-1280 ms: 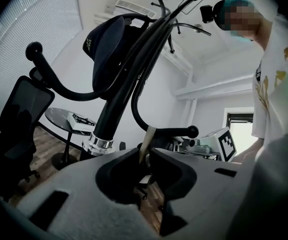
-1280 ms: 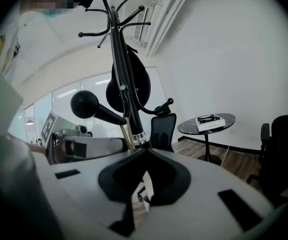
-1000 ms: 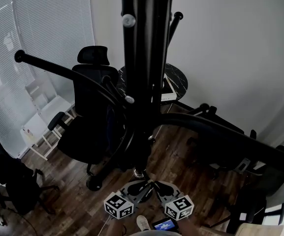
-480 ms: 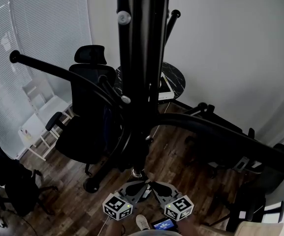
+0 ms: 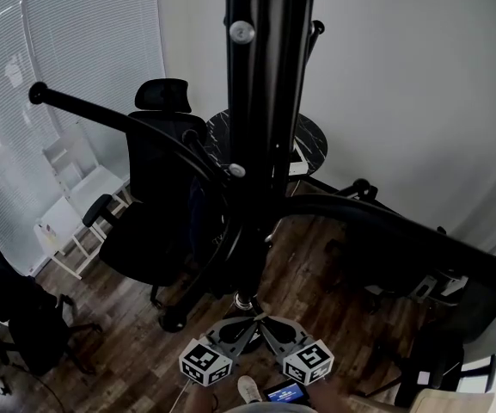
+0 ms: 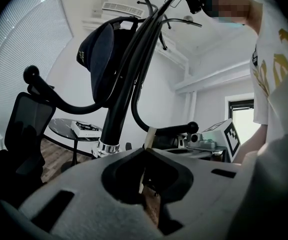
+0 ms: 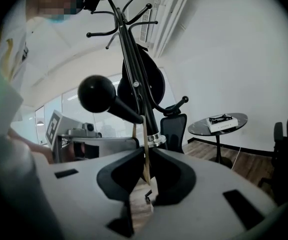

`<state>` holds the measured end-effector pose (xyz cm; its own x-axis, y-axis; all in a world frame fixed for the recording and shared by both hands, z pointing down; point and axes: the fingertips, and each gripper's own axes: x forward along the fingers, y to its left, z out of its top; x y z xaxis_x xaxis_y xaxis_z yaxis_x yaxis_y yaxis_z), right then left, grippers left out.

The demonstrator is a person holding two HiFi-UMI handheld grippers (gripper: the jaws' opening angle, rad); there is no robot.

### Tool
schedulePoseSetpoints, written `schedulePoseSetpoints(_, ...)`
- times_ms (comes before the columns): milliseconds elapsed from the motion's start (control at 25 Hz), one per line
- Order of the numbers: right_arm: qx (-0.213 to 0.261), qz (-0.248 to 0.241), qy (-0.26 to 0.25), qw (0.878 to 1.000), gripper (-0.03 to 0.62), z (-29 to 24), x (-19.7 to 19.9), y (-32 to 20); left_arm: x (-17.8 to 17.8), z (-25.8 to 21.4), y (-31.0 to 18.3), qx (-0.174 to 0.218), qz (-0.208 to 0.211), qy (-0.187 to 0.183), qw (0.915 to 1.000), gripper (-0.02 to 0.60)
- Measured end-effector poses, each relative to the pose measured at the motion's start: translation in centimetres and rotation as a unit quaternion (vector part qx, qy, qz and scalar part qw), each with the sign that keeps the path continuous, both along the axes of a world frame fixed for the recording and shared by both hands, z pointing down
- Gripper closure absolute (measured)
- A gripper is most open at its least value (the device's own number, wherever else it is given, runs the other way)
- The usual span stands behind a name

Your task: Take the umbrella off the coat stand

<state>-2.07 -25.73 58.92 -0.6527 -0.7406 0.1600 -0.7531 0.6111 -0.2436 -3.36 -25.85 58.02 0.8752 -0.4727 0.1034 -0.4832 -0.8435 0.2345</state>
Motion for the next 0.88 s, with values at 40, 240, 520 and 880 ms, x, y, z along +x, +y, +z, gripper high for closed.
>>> schedulePoseSetpoints(40,-0.001,0.000,0.000,1.000,0.549,0.0,-0.1,-0.2,-0.1,0.0,0.0,0.000,0.000,0.000,1.0000,0.558)
schedulePoseSetpoints(240,-0.004,-0.002,0.002,1.000,0.548,0.2,-0.6,-0.8,-0.6,-0.2,0.2,-0.006,-0.003,0.004,1.0000,0.558)
schedulePoseSetpoints(520,0.008,0.019,0.023,1.000,0.574,0.0,-0.9,-1.1,-0.8,-0.3,0.4,-0.010,-0.003,0.008,0.9999,0.558)
schedulePoseSetpoints(880,-0.013,0.036,-0.007,0.999,0.579,-0.2,0.4,-0.8,-1.3,-0.6,0.6,-0.024,-0.012,0.025,0.9993,0.559)
